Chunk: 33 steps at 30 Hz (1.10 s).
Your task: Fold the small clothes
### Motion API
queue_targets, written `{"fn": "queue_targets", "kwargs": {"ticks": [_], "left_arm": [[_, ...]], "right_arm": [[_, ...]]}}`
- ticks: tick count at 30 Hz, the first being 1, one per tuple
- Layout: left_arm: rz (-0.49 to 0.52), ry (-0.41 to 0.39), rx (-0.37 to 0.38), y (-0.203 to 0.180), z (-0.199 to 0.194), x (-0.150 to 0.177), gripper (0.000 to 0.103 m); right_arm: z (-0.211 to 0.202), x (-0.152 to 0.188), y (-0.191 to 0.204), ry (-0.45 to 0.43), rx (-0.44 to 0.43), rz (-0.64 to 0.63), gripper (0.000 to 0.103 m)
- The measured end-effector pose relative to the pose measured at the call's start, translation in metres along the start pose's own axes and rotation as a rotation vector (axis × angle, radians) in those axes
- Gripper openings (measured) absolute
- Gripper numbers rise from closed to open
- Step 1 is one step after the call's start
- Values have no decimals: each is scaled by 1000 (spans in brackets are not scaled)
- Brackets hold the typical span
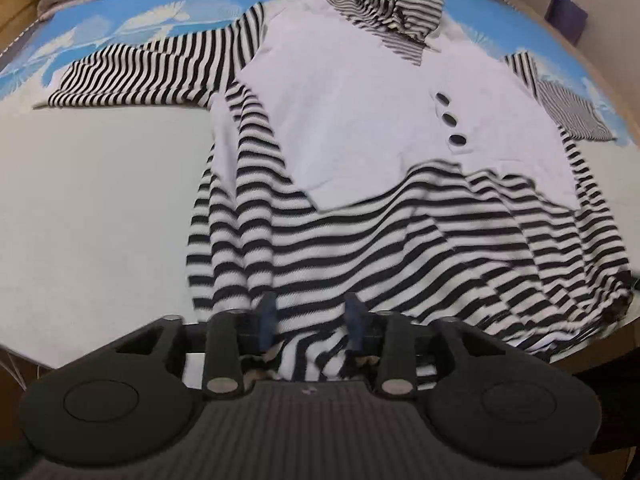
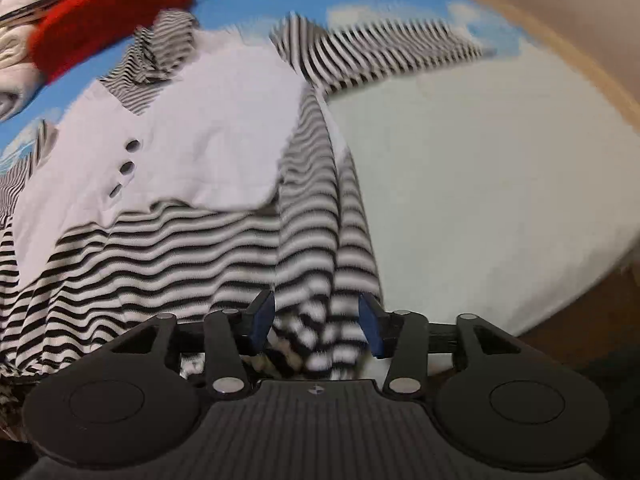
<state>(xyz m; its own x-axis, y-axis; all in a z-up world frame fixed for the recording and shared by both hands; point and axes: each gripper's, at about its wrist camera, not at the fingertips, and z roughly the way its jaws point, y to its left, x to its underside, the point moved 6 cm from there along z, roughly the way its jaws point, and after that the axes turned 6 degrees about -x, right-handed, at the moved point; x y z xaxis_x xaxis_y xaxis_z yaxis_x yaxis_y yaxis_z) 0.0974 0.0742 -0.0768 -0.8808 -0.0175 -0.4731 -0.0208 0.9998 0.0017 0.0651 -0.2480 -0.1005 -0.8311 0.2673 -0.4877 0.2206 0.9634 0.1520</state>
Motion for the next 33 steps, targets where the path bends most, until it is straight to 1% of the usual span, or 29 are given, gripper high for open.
{"fn": "queue_targets", "kwargs": {"ticks": [1, 2, 3, 4, 6, 7, 8, 10, 11, 12, 13, 14, 16, 17, 18, 19, 20, 21, 22, 24, 26, 27, 28, 30, 33], "left_arm": [[2, 32, -12, -1, 6, 4, 48], [10, 70, -24, -1, 13, 11, 48], [28, 113, -33, 1, 20, 19, 48], [41, 117, -41, 1, 20, 20, 48], [52, 55, -40, -4, 5, 16, 49], [60, 17, -30, -7, -3, 12, 55], [69, -31, -20, -10, -13, 8, 66], [75, -101, -21, -12, -25, 1, 78], [76, -127, -25, -12, -28, -4, 79], [77, -149, -23, -14, -31, -8, 79], [76, -169, -19, -16, -34, -9, 79], [77, -181, -19, -15, -29, -17, 79], [74, -223, -18, -18, -35, -20, 80], [79, -239, -24, -17, -36, -29, 81], [82, -262, -31, -15, -37, -35, 81], [87, -288, -35, -15, -43, -37, 83], [91, -315, -39, -16, -44, -40, 84], [96, -340, -45, -17, -45, -43, 85], [99, -364, -56, -19, -49, -45, 86], [106, -387, -69, -19, -49, -47, 86], [107, -383, -89, -20, -48, -48, 86], [101, -379, -98, -19, -46, -48, 86], [94, -371, -99, -19, -44, -48, 86], [75, -357, -91, -17, -40, -49, 86], [31, -347, -90, -10, -38, -52, 86]], "right_arm": [[9, 8, -4, 57, 15, 19, 51], [16, 13, -8, 84, 28, 51, 50], [16, 14, -13, 76, 30, 94, 54], [13, 12, -12, 57, 29, 110, 54], [-1, 2, -6, -10, 42, 78, 52], [-13, -4, -1, -68, 55, 44, 52], [-20, -7, 4, -113, 61, 21, 52], [-42, -14, 11, -203, 44, 3, 52], [-52, -20, 13, -241, 30, 1, 52], [-63, -17, 18, -283, 15, -1, 52], [-73, -26, 20, -328, 0, -6, 52], [-76, -39, 20, -366, -11, -13, 53], [-104, -62, 24, -456, -56, -26, 55], [-112, -69, 27, -495, -72, -36, 55], [-123, -80, 28, -531, -84, -52, 58], [-134, -93, 29, -565, -95, -73, 64], [-139, -104, 29, -588, -107, -89, 69], [-144, -113, 28, -604, -116, -100, 75], [-148, -123, 26, -620, -124, -117, 79], [-152, -135, 24, -645, -117, -155, 80], [-145, -143, 20, -664, -88, -202, 80], [-139, -143, 15, -665, -67, -199, 80], [-133, -146, 10, -637, -63, -146, 80], [-128, -145, 8, -623, -124, -85, 79], [-117, -144, 13, -589, -154, -70, 79]]}}
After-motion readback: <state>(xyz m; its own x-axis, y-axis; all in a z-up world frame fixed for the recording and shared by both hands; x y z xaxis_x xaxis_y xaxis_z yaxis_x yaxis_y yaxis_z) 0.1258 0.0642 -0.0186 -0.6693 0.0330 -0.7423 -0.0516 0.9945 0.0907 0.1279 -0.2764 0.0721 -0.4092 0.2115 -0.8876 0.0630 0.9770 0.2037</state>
